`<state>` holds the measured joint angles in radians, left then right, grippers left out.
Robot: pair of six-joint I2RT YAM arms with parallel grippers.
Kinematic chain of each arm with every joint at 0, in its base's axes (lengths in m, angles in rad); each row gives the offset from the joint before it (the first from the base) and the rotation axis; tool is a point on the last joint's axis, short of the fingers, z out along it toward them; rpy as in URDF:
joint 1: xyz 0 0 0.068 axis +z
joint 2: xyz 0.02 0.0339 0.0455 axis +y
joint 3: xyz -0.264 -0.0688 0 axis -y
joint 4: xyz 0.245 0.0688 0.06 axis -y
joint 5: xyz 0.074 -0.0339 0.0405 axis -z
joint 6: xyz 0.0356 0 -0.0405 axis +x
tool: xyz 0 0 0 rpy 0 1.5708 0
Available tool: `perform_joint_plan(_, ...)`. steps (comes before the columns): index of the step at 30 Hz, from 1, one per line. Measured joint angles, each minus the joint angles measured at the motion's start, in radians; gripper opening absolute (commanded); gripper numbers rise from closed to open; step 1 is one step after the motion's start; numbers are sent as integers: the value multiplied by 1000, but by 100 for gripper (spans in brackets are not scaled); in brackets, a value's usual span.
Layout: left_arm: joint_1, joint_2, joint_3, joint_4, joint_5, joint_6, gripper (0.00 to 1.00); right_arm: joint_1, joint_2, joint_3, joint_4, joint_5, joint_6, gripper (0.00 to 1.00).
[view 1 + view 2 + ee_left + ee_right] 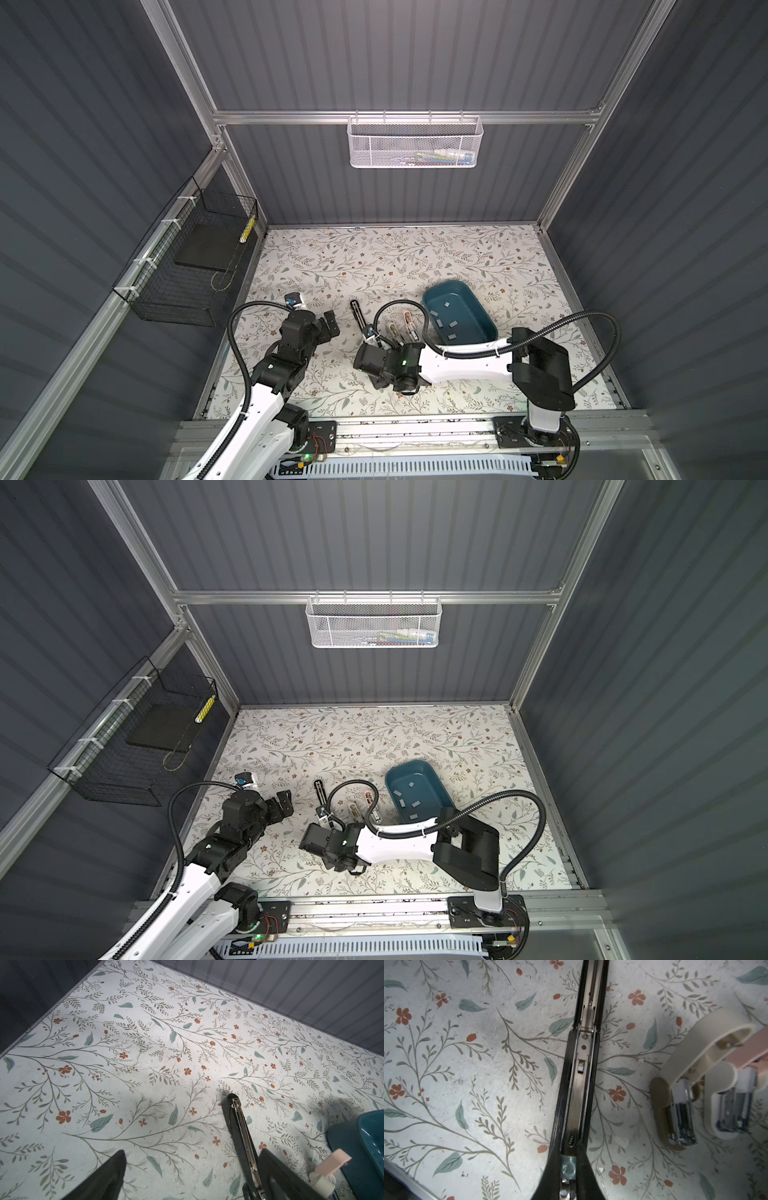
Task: Load the staples into the stapler
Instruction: 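Lower the staple strip into the black stapler's channel with the right gripper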
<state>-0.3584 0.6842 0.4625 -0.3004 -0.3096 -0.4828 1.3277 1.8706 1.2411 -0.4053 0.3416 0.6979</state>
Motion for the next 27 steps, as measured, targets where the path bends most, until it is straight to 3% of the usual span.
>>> perform_joint_plan(12, 0, 0, 0, 0, 0, 0, 99, 0, 4, 1, -12, -1, 10, 23)
perform_joint_plan(21, 0, 0, 0, 0, 0, 0, 99, 6, 7, 1, -40, -2, 9, 24)
perform_joint_plan(27, 0, -5, 0, 0, 0, 0, 99, 10, 7, 3, -63, 0, 8, 33)
